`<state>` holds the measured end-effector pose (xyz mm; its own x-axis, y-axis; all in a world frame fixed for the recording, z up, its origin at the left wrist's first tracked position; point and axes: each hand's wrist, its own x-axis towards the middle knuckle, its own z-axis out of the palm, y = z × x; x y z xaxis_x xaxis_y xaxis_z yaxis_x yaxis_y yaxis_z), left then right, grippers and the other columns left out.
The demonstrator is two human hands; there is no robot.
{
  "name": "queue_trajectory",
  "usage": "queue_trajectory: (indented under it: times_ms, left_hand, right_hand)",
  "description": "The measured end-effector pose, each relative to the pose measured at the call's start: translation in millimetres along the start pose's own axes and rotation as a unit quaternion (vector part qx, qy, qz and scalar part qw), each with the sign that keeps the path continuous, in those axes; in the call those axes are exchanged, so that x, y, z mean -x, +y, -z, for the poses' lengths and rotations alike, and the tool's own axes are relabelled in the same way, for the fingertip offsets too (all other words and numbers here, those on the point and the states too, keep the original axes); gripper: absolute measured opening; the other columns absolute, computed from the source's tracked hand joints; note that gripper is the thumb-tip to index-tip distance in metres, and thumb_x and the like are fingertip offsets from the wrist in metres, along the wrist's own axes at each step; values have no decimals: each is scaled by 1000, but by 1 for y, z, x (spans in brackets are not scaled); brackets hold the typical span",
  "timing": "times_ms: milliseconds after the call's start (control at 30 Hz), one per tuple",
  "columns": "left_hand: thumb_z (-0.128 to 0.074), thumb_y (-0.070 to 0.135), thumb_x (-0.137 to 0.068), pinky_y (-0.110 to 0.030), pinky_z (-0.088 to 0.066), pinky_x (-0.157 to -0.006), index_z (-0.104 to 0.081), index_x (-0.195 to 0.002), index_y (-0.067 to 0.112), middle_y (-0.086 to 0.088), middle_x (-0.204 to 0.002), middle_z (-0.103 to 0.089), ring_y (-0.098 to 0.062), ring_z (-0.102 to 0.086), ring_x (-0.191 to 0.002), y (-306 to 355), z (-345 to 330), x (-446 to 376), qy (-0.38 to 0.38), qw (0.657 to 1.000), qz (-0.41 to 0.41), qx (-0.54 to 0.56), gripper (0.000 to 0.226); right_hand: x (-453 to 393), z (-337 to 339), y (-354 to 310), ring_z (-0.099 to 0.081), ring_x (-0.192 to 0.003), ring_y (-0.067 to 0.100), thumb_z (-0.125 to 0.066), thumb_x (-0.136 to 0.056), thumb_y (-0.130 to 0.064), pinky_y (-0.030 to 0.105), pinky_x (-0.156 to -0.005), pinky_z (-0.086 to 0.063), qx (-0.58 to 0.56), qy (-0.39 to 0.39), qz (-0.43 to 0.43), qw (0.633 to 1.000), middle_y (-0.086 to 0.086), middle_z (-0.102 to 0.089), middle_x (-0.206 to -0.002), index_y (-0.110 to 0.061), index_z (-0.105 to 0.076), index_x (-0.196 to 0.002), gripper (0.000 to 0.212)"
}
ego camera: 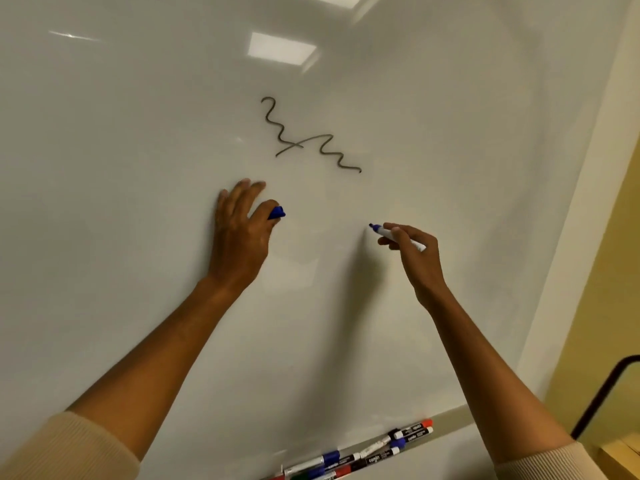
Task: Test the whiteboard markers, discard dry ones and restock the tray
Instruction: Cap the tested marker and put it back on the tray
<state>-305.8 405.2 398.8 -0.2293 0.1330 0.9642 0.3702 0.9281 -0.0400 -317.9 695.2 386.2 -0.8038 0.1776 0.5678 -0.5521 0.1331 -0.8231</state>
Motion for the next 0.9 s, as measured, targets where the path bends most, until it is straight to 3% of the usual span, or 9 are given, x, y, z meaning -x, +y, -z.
queue_trajectory:
  times_ms: [100, 200, 333, 467, 633, 733, 900]
  left_hand:
    - [-51, 23, -97, -44, -44, -101, -63, -113, 2, -14, -120, -63, -32, -53, -116, 18, -3, 27, -28, 994, 0, 101, 30]
    - [-56, 18, -95, -34, -47, -94, -64, -116, 3, -9, -110, -65, -22, -55, -107, 35, -8, 61, -99, 974, 47, 197, 27]
    - [-60, 12, -95, -22, -47, -94, -63, -123, 9, -4, -111, -64, -13, -58, -104, 55, -11, 108, -194, 932, 135, 274, 29]
    - [-58, 15, -96, -26, -51, -93, -62, -127, 13, -4, -114, -63, -13, -61, -102, 67, -11, 152, -253, 892, 215, 307, 31]
    - [-55, 20, -98, -18, -48, -92, -59, -130, 18, -1, -117, -64, -9, -59, -103, 78, -9, 192, -316, 869, 213, 317, 32]
    - [-54, 20, -99, -21, -49, -92, -60, -129, 21, 1, -115, -65, -9, -59, -102, 86, -9, 207, -370, 851, 188, 322, 30]
    - [-54, 21, -100, -21, -50, -81, -65, -115, 22, 5, -98, -67, -12, -60, -88, 106, -5, 224, -460, 783, 161, 385, 19]
  right_hand:
    - [32, 2, 9, -68, -88, 18, -46, -104, -28, 35, -84, -49, -81, -48, -43, 995, 8, -76, -95, -14, -73, -110, 31]
    - [69, -7, 22, -69, -88, 25, -46, -105, -26, 39, -85, -51, -161, -97, -76, 979, 13, -74, -92, -10, -70, -108, 30]
    - [117, -19, 41, -70, -88, 27, -52, -100, -28, 44, -93, -55, -202, -134, -85, 967, 13, -71, -88, -9, -69, -101, 25]
    - [153, -21, 63, -70, -89, 28, -53, -97, -25, 50, -98, -53, -190, -129, -104, 968, 9, -72, -92, -10, -71, -99, 23]
    - [182, -13, 92, -71, -91, 33, -54, -96, -26, 51, -99, -53, -151, -129, -146, 969, 12, -73, -94, -9, -72, -100, 25]
    - [196, -4, 106, -71, -89, 32, -57, -97, -28, 46, -97, -54, -145, -139, -184, 962, 15, -72, -91, -5, -72, -100, 28]
    - [212, 17, 127, -64, -78, 28, -51, -100, -25, 45, -93, -53, -179, -138, -282, 932, 17, -66, -77, 1, -74, -92, 35]
